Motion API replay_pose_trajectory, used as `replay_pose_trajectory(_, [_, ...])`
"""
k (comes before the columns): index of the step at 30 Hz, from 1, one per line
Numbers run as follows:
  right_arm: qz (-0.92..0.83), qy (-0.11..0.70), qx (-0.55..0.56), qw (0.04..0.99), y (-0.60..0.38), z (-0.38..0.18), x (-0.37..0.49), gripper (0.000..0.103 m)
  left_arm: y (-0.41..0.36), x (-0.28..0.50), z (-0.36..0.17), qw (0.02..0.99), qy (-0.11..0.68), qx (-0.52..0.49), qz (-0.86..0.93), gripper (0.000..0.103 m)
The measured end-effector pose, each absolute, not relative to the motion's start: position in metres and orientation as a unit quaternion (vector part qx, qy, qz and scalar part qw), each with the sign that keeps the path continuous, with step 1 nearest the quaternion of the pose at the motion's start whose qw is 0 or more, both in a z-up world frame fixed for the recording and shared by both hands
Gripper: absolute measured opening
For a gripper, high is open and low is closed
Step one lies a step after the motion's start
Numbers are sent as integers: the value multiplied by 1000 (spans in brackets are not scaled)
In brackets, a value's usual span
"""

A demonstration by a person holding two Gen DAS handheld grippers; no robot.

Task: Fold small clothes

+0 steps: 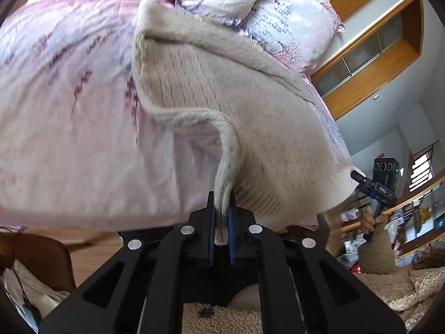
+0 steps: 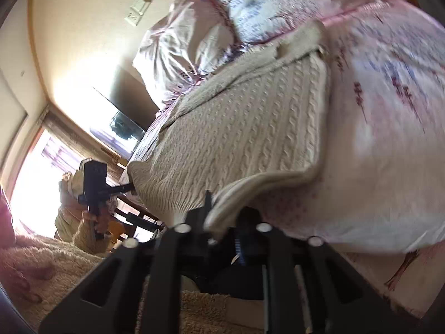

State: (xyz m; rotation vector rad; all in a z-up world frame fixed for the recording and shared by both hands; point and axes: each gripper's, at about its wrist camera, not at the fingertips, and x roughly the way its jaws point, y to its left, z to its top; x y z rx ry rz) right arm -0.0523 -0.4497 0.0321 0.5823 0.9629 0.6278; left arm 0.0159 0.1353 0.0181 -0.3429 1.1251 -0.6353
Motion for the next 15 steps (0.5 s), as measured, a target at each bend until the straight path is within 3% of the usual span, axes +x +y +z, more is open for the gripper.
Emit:
replay_pose_trajectory(3, [304,449,287,790,-451,29,-51,34,133,11,14,779,529,-156,-299,8])
replay_pose_trajectory(9, [310,465,279,780,-444,23,-51,36,129,9,15,772,522,-168,-320,16])
replay_pose_trajectory(11, [312,473,270,778,-440,21,-52,36,127,7,15,770,524,-165,-325,22])
replay_pose_trajectory(12, [314,475,267,778,-439,20,-53,35,127,6,14,768,525,-165,-328,37])
replay_pose_trajectory(13, [316,473,261,780,-438,21,-54,27,127,5,14,766,526,-166,-331,51])
replay_pose_trajectory(15, [325,470,252,781,-434,22,-55,11,124,4,15,767,522,-166,-336,53])
